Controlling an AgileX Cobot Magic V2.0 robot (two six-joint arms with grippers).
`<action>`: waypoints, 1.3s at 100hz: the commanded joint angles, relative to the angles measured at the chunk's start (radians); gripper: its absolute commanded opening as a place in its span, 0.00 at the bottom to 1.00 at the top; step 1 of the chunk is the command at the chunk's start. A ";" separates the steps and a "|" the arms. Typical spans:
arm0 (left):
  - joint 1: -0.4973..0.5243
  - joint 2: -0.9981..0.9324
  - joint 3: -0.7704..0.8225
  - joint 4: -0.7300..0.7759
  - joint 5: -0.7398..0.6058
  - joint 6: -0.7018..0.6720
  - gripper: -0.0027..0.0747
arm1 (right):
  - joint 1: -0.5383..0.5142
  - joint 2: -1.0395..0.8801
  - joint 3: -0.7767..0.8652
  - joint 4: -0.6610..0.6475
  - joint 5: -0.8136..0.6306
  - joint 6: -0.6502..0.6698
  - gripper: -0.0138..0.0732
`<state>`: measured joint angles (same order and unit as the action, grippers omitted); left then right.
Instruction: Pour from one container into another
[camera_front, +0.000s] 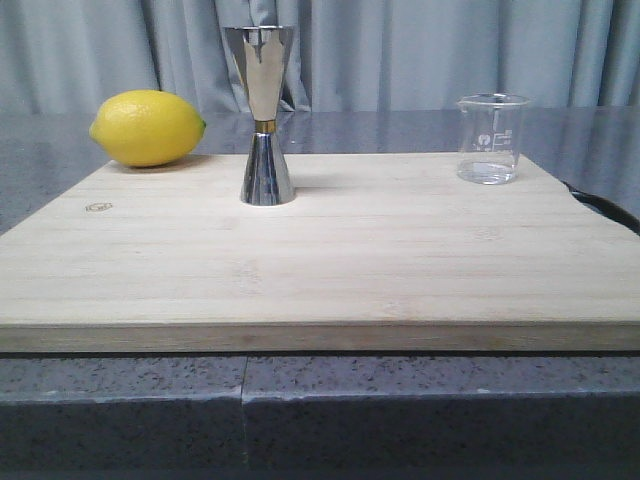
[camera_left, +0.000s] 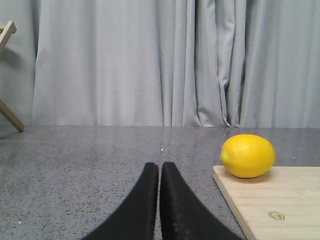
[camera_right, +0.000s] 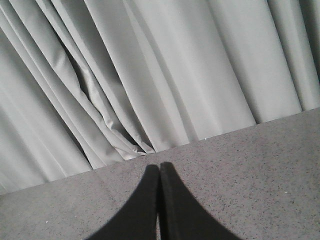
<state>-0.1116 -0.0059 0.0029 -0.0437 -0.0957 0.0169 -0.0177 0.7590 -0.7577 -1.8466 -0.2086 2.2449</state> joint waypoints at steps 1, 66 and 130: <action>0.003 -0.027 0.005 -0.007 -0.080 -0.002 0.01 | -0.005 -0.003 -0.026 -0.030 0.038 -0.004 0.08; 0.003 -0.025 0.005 -0.007 -0.080 -0.002 0.01 | -0.005 -0.003 -0.026 -0.030 0.038 -0.004 0.08; 0.003 -0.025 0.005 -0.007 -0.080 -0.002 0.01 | -0.002 -0.485 0.389 -0.030 0.209 -0.082 0.08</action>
<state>-0.1116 -0.0059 0.0029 -0.0437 -0.0979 0.0169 -0.0177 0.3625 -0.4273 -1.8342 -0.0516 2.1809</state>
